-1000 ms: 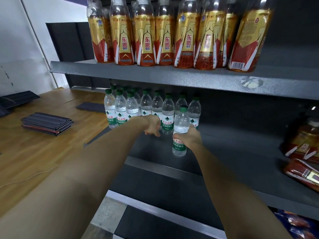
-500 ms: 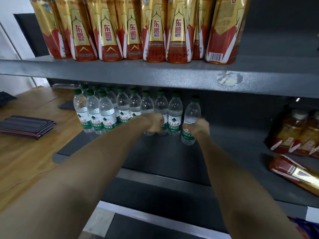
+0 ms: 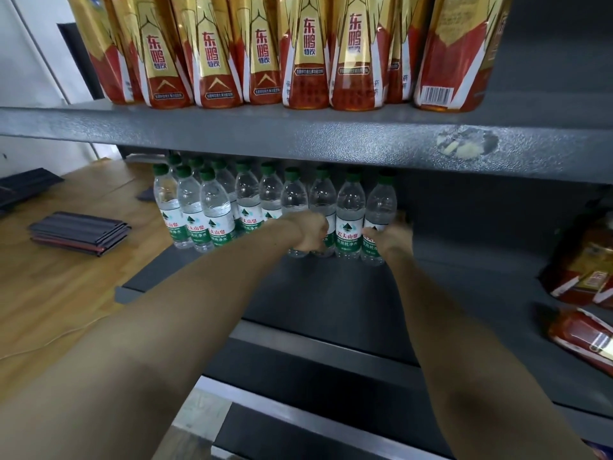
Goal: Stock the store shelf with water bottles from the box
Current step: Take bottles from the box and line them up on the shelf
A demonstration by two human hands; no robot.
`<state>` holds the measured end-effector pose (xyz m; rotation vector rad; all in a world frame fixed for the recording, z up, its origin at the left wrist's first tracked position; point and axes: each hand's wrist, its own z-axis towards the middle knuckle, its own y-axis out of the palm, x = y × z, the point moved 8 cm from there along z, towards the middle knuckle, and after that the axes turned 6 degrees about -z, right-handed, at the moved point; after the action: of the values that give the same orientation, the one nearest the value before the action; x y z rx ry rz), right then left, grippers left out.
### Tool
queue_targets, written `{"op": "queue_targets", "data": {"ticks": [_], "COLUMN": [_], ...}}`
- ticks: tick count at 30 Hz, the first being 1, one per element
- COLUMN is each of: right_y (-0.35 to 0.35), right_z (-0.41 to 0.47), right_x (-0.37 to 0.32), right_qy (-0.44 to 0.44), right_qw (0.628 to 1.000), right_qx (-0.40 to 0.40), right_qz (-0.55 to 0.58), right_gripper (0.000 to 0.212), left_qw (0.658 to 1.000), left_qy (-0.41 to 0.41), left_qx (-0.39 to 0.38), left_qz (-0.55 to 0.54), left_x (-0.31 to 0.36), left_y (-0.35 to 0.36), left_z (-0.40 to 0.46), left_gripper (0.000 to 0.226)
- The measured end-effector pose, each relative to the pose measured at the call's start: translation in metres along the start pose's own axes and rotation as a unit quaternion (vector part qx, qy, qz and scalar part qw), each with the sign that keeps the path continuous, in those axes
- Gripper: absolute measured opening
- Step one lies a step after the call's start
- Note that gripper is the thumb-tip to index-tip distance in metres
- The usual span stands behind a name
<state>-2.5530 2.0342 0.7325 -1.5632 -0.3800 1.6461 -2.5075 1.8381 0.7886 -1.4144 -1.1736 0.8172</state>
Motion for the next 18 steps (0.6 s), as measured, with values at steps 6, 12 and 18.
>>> {"op": "queue_targets", "data": {"ticks": [6, 12, 18], "right_y": [0.001, -0.007, -0.005], "right_z": [-0.004, -0.033, -0.09], "right_x": [0.001, 0.004, -0.021], "right_qy": [0.009, 0.061, 0.014], "right_qw": [0.996, 0.99, 0.989], "right_qx": [-0.031, -0.06, -0.11], "right_qz": [-0.087, -0.108, -0.098], "right_gripper": [0.097, 0.078, 0.033], "left_qw": [1.0, 1.0, 1.0], "left_qy": [-0.01, 0.003, 0.007], "left_qx": [0.008, 0.005, -0.007], "left_qz": [0.02, 0.007, -0.021], "left_x": [-0.006, -0.005, -0.018], "left_y": [0.007, 0.013, 0.024], "left_z": [-0.014, -0.04, -0.089], "left_gripper": [0.007, 0.014, 0.018]}}
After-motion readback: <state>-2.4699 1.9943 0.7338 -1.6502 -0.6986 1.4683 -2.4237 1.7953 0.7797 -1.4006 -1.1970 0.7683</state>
